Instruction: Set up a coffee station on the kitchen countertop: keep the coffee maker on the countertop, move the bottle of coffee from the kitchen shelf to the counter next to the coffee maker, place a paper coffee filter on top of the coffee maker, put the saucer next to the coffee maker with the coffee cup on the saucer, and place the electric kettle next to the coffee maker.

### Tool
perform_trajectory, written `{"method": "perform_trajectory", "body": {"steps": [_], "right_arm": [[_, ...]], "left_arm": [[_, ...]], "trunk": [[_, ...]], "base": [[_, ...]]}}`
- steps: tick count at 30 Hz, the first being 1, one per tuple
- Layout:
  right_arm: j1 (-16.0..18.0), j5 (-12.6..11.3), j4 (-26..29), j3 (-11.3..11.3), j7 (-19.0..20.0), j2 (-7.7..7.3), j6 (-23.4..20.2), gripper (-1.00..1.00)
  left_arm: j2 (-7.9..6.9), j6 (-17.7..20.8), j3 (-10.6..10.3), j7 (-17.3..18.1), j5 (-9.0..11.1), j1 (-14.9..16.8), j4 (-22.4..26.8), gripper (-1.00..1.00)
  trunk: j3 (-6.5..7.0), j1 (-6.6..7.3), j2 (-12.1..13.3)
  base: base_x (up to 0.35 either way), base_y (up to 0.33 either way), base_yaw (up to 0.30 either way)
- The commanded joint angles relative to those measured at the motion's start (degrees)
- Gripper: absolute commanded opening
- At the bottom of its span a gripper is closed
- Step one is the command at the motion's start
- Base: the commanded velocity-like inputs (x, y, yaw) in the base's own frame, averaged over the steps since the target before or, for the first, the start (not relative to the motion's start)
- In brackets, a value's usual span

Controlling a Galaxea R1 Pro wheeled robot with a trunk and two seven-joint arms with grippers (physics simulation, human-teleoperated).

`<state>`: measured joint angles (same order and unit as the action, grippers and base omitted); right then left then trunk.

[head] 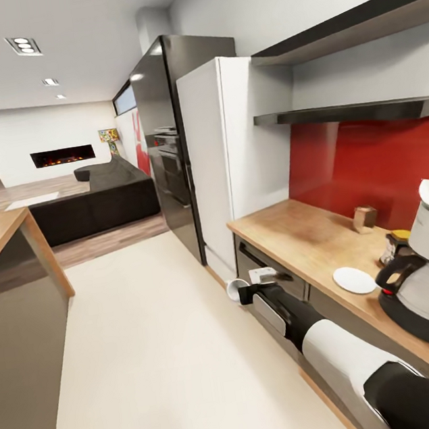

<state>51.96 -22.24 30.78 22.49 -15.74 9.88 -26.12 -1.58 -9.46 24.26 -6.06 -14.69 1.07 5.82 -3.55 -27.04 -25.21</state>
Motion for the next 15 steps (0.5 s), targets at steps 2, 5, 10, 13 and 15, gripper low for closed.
{"method": "perform_trajectory", "body": {"steps": [2, 5, 10, 13, 15], "right_arm": [[0.1, -0.6, 0.1, 0.4, -0.5, -0.04, -0.2, -1.00], [0.1, -0.6, 0.1, 0.4, -0.5, -0.04, -0.2, -1.00], [0.1, -0.6, 0.1, 0.4, -0.5, -0.04, -0.2, -1.00], [0.1, -0.6, 0.1, 0.4, -0.5, -0.04, -0.2, -1.00], [0.1, -0.6, 0.1, 0.4, -0.5, -0.04, -0.2, -1.00]], "left_arm": [[0.00, -0.3, 0.3, -0.2, -0.6, 0.1, -0.1, 1.00], [0.00, -0.2, 0.3, -0.2, -0.6, 0.1, -0.1, 1.00], [0.13, -0.2, 0.3, -0.2, -0.6, 0.1, -0.1, 1.00], [0.17, -0.3, 0.3, -0.2, -0.6, 0.1, -0.1, 1.00], [0.17, -0.3, 0.3, -0.2, -0.6, 0.1, -0.1, 1.00]], "trunk": [[-0.12, -0.06, -0.1], [-0.12, -0.06, -0.1], [0.13, -0.06, -0.1], [0.39, -0.06, -0.1], [0.57, -0.06, -0.1]], "base": [[0.300, 0.215, 0.000], [0.300, 0.215, 0.000], [0.300, 0.213, 0.000], [0.300, 0.194, 0.000], [0.300, 0.188, 0.000]]}}
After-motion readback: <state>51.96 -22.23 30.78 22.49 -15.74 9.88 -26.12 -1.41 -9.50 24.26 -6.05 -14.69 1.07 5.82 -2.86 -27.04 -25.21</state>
